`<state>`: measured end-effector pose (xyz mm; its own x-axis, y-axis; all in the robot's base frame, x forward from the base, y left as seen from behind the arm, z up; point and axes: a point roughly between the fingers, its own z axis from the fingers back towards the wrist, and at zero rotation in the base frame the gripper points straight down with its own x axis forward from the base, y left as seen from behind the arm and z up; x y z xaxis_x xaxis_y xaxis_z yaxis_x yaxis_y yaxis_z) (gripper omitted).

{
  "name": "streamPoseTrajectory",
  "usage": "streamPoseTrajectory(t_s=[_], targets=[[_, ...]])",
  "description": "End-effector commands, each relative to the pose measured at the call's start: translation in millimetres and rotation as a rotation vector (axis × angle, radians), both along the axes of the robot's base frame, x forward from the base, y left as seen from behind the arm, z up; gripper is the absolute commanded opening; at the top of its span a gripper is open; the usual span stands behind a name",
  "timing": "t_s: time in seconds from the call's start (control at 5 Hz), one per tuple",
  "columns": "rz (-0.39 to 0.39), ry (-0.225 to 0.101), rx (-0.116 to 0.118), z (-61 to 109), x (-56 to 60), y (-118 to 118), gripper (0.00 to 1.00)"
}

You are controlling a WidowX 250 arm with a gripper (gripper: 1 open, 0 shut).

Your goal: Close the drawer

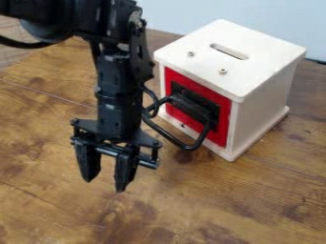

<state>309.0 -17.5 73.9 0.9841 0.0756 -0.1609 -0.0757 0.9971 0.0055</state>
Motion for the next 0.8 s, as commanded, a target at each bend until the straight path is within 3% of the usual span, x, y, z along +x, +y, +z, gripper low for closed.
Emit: streamPoseTrajectory(t_s=[0.0, 0.6], targets=[[0.006, -0.085, 0.002, 23.1, 9.5, 8, 0.00], [0.051, -0.042, -0.015, 10.4, 26.7, 36, 0.00]])
